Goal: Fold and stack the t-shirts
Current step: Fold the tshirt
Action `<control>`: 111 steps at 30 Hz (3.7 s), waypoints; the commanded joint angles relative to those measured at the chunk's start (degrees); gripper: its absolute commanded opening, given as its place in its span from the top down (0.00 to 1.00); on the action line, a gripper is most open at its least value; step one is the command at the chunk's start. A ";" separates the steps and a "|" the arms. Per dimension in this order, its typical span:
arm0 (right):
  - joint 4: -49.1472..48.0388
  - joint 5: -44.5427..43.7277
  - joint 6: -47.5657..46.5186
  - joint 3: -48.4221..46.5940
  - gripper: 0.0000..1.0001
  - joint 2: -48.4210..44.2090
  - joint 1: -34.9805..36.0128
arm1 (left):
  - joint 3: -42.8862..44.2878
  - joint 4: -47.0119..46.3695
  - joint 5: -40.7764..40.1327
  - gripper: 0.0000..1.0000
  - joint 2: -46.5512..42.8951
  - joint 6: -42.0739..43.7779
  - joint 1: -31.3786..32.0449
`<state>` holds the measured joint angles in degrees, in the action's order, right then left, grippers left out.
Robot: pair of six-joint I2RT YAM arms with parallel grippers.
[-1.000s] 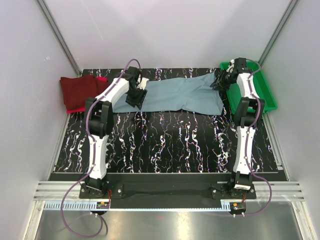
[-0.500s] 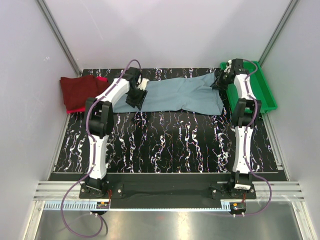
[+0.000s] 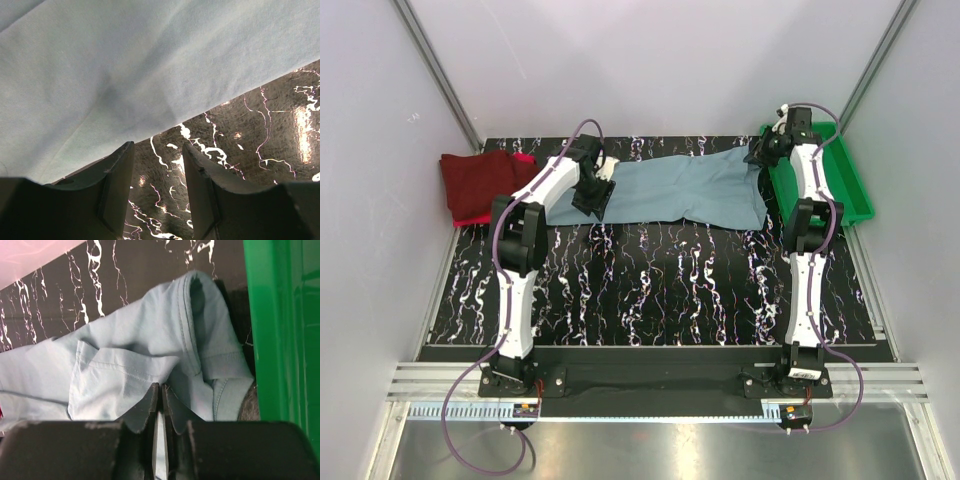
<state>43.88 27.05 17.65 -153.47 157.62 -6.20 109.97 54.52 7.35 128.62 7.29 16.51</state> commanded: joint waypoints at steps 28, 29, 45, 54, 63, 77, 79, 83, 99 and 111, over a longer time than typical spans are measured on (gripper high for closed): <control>-7.05 -5.34 -5.26 -10.18 0.90 3.66 1.98 | 0.06 -0.38 -1.73 0.51 -3.20 0.97 0.98; -7.31 -5.60 -5.17 -10.01 0.90 3.48 1.89 | 0.07 -0.38 -1.73 0.51 -3.28 0.97 1.06; -6.97 -12.89 -8.77 -12.20 0.30 3.84 2.15 | 0.33 -0.73 -3.83 0.50 -2.58 1.58 1.07; -5.21 -8.96 -6.24 -3.61 0.26 -11.01 1.80 | 11.05 -1.43 -5.69 0.46 1.54 4.14 -1.83; -2.57 11.35 5.64 18.55 0.29 -16.64 3.91 | 11.85 -1.26 -1.57 0.48 5.77 0.01 -5.43; 2.79 2.94 1.69 21.37 0.28 -10.94 4.62 | 6.49 0.41 1.08 0.48 5.68 -1.66 -6.32; 3.05 2.40 1.16 21.02 0.28 -9.62 4.44 | 4.74 0.58 0.03 0.48 5.07 -1.66 -6.32; 3.50 0.64 1.33 18.74 0.28 -7.60 4.44 | 1.66 1.11 -2.17 0.49 3.22 -2.10 -6.23; 2.62 -1.65 -2.00 3.27 0.27 -0.91 4.61 | -17.58 -1.95 -6.56 0.48 -13.38 -2.37 1.06; 4.28 -9.29 0.52 13.41 0.27 -18.03 5.84 | 3.71 -0.56 -7.71 0.40 -8.31 1.50 -5.95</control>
<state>47.86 21.78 14.46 -145.82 152.11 -1.02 104.77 55.40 0.45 116.55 7.42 15.79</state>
